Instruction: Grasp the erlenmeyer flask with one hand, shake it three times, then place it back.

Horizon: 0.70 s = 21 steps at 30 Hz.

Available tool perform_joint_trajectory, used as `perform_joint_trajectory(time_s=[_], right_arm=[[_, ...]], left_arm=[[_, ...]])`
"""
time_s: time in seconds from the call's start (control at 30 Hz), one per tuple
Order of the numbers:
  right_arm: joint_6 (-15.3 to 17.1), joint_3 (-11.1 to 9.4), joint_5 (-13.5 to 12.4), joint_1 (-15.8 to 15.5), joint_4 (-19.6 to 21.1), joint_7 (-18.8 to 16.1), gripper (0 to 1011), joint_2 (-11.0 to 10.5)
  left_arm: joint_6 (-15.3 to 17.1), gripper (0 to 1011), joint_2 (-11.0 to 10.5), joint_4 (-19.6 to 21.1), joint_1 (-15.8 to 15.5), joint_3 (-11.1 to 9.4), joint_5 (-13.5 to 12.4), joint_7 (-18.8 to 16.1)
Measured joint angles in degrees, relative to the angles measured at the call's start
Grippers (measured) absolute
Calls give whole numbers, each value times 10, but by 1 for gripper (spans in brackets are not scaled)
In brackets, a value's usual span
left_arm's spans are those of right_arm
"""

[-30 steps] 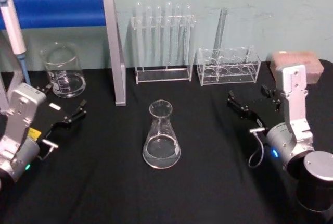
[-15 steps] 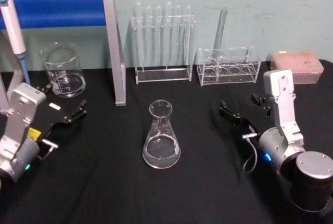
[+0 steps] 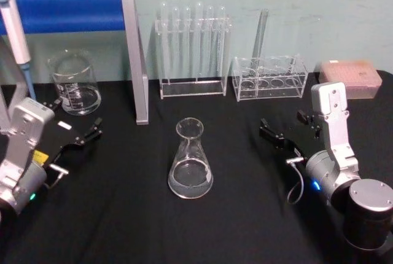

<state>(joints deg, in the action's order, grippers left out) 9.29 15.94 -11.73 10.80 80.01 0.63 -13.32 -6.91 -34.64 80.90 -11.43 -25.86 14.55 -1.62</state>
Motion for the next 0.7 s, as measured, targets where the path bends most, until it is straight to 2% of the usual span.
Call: perform_joint_trajectory(time_s=[0.7], right_arm=[[-2, 1, 1, 0, 1, 1, 1000, -1]], left_arm=[[0, 1001, 0, 0, 0, 0, 0, 0]])
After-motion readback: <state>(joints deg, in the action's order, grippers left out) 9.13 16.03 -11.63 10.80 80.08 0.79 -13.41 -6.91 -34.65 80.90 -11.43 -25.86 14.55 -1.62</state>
